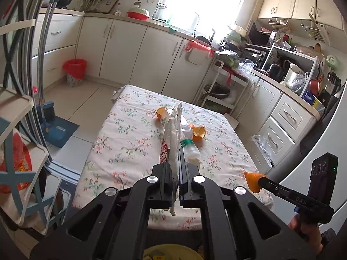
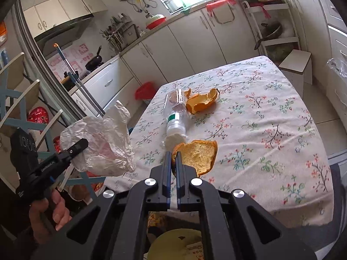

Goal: Collect trash
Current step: 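Carry the plastic bag and orange peel down toward the yellow basin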

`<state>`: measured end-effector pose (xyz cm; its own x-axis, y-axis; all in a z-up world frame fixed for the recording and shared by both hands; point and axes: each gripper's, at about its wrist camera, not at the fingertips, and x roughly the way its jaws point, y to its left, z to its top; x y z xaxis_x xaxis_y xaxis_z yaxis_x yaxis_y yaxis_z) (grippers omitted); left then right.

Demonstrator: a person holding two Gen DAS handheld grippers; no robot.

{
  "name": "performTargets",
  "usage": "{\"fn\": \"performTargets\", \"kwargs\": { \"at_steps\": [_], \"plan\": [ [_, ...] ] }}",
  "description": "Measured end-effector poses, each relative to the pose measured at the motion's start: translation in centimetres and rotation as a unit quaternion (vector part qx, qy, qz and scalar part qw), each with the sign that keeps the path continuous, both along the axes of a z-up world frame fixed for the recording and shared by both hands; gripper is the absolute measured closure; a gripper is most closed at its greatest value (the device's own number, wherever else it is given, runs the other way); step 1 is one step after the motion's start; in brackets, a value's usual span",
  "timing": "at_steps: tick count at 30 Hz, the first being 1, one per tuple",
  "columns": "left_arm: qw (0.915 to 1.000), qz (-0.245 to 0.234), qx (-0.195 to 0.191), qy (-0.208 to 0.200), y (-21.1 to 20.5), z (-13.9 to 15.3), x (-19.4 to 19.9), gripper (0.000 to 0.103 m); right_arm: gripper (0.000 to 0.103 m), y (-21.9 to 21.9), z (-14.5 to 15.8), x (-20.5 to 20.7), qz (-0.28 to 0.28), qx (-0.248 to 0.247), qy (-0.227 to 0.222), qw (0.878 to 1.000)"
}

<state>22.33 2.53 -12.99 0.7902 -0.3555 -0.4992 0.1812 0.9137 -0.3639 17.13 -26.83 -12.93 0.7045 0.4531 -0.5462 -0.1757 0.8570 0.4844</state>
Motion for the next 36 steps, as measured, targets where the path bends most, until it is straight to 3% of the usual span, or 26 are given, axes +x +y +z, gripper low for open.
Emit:
{"fn": "performTargets", "kwargs": {
  "at_steps": [23, 36],
  "plan": [
    [0.9970, -0.053, 0.024, 0.051, -2.2, -3.3, -8.3, 0.099, 0.099, 3.3, -2.5, -7.4, 0.055, -0.003, 0.032, 0.998],
    [0.9921, -0.075, 0.049, 0.088, -3.9, -5.3, -10.3, 0.099, 0.099, 5.2, -5.1, -9.9, 0.091, -0.018, 0.088, 0.992]
  ]
}}
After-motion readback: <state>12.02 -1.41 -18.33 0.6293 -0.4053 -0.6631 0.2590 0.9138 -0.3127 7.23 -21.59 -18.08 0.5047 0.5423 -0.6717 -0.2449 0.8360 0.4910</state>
